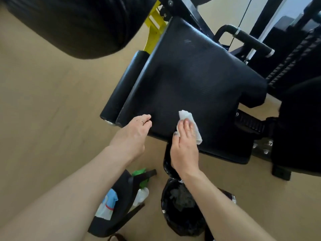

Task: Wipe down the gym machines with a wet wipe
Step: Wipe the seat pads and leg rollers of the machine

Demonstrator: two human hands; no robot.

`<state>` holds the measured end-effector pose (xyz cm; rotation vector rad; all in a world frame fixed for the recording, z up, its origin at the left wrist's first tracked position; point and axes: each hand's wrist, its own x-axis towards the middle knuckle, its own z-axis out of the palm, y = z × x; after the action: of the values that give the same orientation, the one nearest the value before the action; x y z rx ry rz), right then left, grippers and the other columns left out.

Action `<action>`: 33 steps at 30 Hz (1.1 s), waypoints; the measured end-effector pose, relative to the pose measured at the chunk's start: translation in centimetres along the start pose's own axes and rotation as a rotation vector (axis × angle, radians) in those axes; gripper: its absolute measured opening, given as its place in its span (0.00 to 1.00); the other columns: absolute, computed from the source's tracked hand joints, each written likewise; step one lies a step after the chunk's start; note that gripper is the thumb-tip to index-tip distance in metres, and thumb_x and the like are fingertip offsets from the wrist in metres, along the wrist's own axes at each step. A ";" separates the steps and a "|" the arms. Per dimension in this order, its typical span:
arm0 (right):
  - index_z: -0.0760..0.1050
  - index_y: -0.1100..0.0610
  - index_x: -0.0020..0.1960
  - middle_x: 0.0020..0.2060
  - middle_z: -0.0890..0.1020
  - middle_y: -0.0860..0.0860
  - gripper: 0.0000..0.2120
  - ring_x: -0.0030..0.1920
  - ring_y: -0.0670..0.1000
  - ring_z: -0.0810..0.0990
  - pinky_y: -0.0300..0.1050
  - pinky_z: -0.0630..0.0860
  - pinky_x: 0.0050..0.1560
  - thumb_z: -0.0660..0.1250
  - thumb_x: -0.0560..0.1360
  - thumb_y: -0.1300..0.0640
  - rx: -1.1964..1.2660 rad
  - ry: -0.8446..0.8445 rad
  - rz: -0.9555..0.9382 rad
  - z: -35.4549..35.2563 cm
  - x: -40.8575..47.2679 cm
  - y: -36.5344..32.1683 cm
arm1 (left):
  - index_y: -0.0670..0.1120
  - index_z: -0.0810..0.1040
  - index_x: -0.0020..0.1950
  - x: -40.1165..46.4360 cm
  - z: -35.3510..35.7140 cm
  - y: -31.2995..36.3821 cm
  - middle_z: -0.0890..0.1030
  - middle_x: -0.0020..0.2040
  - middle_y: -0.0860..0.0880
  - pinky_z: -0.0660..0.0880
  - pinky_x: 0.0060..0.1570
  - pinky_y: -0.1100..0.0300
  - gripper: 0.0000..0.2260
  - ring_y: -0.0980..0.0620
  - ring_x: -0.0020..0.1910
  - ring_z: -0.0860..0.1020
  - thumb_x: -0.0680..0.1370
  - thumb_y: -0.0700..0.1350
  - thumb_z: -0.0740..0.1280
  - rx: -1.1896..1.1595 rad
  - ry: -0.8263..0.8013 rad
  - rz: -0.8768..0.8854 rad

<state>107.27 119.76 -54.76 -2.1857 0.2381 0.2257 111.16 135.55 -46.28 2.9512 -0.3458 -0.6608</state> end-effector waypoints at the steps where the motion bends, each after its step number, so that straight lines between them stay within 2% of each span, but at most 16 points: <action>1: 0.48 0.53 0.83 0.82 0.45 0.45 0.26 0.80 0.40 0.37 0.46 0.41 0.82 0.44 0.86 0.51 -0.036 -0.012 -0.074 1.6 -1.2 -1.3 | 0.45 0.64 0.79 0.2 0.0 -0.2 0.57 0.81 0.53 0.66 0.71 0.64 0.29 0.57 0.79 0.55 0.78 0.31 0.59 -0.009 -0.001 0.023; 3: 0.46 0.50 0.83 0.81 0.43 0.43 0.25 0.79 0.39 0.35 0.43 0.37 0.81 0.45 0.87 0.52 -0.095 -0.034 -0.190 3.8 -3.6 -2.7 | 0.43 0.71 0.74 0.8 -0.2 -0.9 0.62 0.78 0.51 0.74 0.66 0.56 0.24 0.55 0.78 0.59 0.78 0.31 0.60 -0.005 0.020 0.076; 6: 0.51 0.51 0.82 0.82 0.49 0.45 0.25 0.81 0.40 0.41 0.43 0.42 0.81 0.47 0.87 0.52 -0.148 -0.006 -0.275 3.8 -3.6 -1.8 | 0.45 0.74 0.71 1.6 -0.9 -2.3 0.66 0.72 0.53 0.79 0.56 0.50 0.21 0.55 0.73 0.64 0.78 0.33 0.61 0.043 0.007 0.144; 8: 0.55 0.53 0.82 0.82 0.53 0.46 0.24 0.81 0.41 0.45 0.43 0.45 0.81 0.48 0.87 0.53 -0.125 0.096 -0.149 3.5 -2.0 -1.5 | 0.45 0.74 0.71 2.0 -1.2 -3.0 0.65 0.71 0.53 0.79 0.55 0.50 0.22 0.55 0.72 0.64 0.77 0.32 0.61 0.109 -0.026 0.206; 11: 0.55 0.54 0.82 0.83 0.52 0.47 0.24 0.81 0.42 0.45 0.44 0.41 0.81 0.48 0.87 0.55 0.102 0.240 0.216 3.9 1.3 -4.2 | 0.43 0.73 0.70 2.4 -1.4 -3.7 0.65 0.70 0.51 0.80 0.54 0.50 0.23 0.52 0.72 0.64 0.76 0.31 0.61 0.181 -0.078 0.311; 12: 0.55 0.54 0.82 0.83 0.52 0.48 0.24 0.82 0.43 0.45 0.45 0.40 0.81 0.48 0.87 0.55 0.131 0.262 0.242 4.5 1.8 -5.5 | 0.43 0.73 0.70 2.5 -1.6 -3.9 0.65 0.70 0.50 0.80 0.54 0.51 0.22 0.51 0.71 0.64 0.76 0.32 0.61 0.210 -0.078 0.346; 14: 0.57 0.54 0.82 0.82 0.54 0.47 0.24 0.82 0.44 0.46 0.47 0.41 0.81 0.48 0.87 0.57 0.168 0.242 0.171 6.0 1.6 -7.7 | 0.43 0.74 0.68 2.6 -2.1 -4.3 0.67 0.68 0.49 0.79 0.51 0.53 0.18 0.50 0.68 0.66 0.79 0.35 0.61 0.241 -0.068 0.406; 17: 0.62 0.52 0.80 0.81 0.59 0.45 0.22 0.81 0.40 0.49 0.46 0.45 0.82 0.49 0.87 0.57 0.257 0.191 0.078 7.3 -0.7 -8.0 | 0.43 0.74 0.67 2.5 -2.3 -5.0 0.67 0.66 0.49 0.71 0.46 0.61 0.15 0.51 0.67 0.66 0.81 0.38 0.61 0.268 -0.077 0.488; 19: 0.64 0.51 0.80 0.80 0.61 0.42 0.21 0.79 0.37 0.51 0.43 0.47 0.81 0.50 0.87 0.55 0.256 0.165 0.061 6.6 -1.1 -7.0 | 0.44 0.72 0.71 2.7 -2.2 -5.3 0.66 0.69 0.50 0.73 0.49 0.62 0.19 0.51 0.69 0.65 0.79 0.40 0.64 0.277 -0.095 0.512; 22: 0.64 0.51 0.79 0.80 0.61 0.42 0.21 0.79 0.36 0.52 0.41 0.48 0.81 0.50 0.87 0.54 0.228 0.180 0.104 5.0 0.3 -5.9 | 0.45 0.66 0.77 2.8 -2.6 -5.5 0.61 0.76 0.51 0.77 0.60 0.53 0.30 0.52 0.73 0.62 0.76 0.40 0.68 0.279 -0.155 0.502; 25: 0.63 0.53 0.80 0.81 0.59 0.44 0.22 0.80 0.39 0.50 0.43 0.46 0.81 0.50 0.87 0.55 0.224 0.224 0.155 5.3 1.0 -6.3 | 0.44 0.66 0.78 2.8 -3.2 -5.6 0.59 0.78 0.51 0.74 0.65 0.52 0.29 0.52 0.75 0.63 0.76 0.38 0.65 0.268 -0.177 0.527; 27: 0.61 0.54 0.81 0.81 0.58 0.45 0.23 0.81 0.40 0.49 0.43 0.44 0.81 0.50 0.87 0.55 0.185 0.254 0.170 6.3 1.0 -6.9 | 0.44 0.70 0.75 2.9 -3.4 -6.2 0.62 0.76 0.52 0.75 0.62 0.52 0.25 0.50 0.71 0.69 0.77 0.38 0.63 0.326 -0.161 0.577; 29: 0.61 0.54 0.81 0.81 0.58 0.46 0.23 0.81 0.41 0.48 0.46 0.45 0.82 0.51 0.87 0.56 0.190 0.303 0.203 7.0 1.0 -7.6 | 0.45 0.76 0.68 2.9 -4.2 -6.7 0.69 0.69 0.52 0.78 0.51 0.52 0.19 0.50 0.61 0.76 0.78 0.38 0.60 0.489 -0.155 0.683; 31: 0.61 0.54 0.81 0.81 0.58 0.45 0.23 0.81 0.41 0.48 0.48 0.45 0.82 0.51 0.86 0.56 0.220 0.371 0.255 8.4 0.7 -8.9 | 0.47 0.78 0.62 3.2 -5.5 -7.5 0.73 0.61 0.53 0.74 0.41 0.55 0.13 0.51 0.53 0.78 0.80 0.40 0.58 0.619 -0.129 0.807; 33: 0.62 0.53 0.81 0.81 0.58 0.44 0.23 0.80 0.39 0.48 0.48 0.45 0.82 0.51 0.86 0.56 0.268 0.458 0.277 10.7 0.3 -11.1 | 0.48 0.78 0.57 4.5 -7.3 -9.0 0.75 0.57 0.53 0.75 0.42 0.55 0.10 0.51 0.52 0.78 0.81 0.43 0.59 0.621 -0.062 0.918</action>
<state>109.56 134.81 -52.47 -1.9066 0.7844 -0.1526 120.05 143.50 -42.79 2.7275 -2.0375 -0.5514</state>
